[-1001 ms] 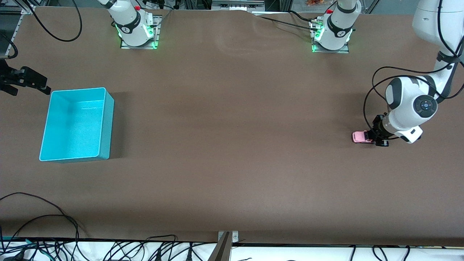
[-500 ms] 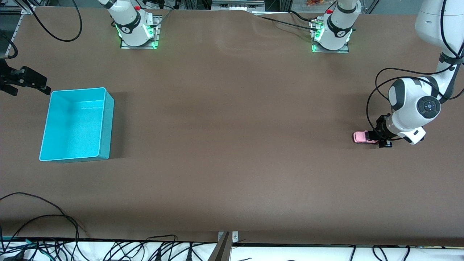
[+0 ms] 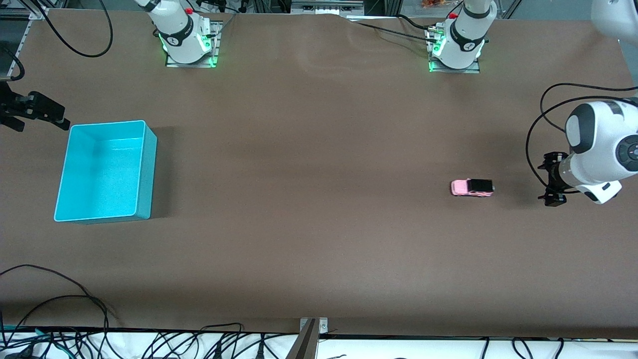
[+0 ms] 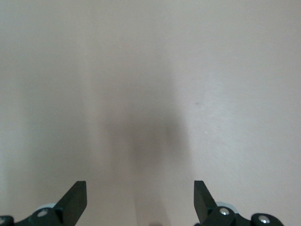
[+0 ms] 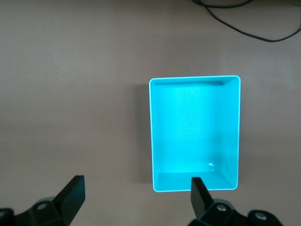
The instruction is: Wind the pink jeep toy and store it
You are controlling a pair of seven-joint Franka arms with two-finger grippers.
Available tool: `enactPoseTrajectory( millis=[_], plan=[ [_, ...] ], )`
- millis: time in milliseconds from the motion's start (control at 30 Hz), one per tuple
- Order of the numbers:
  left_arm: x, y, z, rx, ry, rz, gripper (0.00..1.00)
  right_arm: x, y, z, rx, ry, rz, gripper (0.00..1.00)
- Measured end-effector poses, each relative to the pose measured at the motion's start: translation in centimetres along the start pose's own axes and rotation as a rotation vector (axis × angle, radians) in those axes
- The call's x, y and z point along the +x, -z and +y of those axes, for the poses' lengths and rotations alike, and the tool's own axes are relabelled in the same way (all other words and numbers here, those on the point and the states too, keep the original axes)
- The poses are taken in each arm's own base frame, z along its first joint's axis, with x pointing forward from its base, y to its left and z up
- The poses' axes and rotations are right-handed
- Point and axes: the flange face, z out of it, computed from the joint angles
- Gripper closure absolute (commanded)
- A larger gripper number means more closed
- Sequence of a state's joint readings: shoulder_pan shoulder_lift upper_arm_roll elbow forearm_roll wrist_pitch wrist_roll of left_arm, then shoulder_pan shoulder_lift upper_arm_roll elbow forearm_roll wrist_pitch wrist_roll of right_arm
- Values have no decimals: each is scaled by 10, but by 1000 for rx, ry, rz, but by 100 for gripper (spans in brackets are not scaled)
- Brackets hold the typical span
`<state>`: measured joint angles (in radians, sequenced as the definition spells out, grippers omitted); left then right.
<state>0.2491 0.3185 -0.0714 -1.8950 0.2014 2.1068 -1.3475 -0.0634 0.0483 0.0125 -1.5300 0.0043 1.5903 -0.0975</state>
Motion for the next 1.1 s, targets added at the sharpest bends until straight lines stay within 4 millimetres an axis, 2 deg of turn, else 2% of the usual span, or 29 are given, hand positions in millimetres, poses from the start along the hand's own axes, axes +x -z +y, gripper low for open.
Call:
enactPoseTrajectory(
  millis=[167, 534, 701, 1101],
  plan=[
    [0, 20, 2, -10, -79, 6, 0, 0, 0, 0, 0, 0, 0, 0],
    [7, 122, 7, -66, -428, 33, 0, 0, 0, 0, 0, 0, 0, 0],
    [15, 156, 5, -91, -652, 15, 0, 0, 0, -1, 0, 1, -1, 0],
    [20, 203, 3, -165, -1042, 12, 0, 0, 0, -1, 0, 1, -3, 0]
  ],
)
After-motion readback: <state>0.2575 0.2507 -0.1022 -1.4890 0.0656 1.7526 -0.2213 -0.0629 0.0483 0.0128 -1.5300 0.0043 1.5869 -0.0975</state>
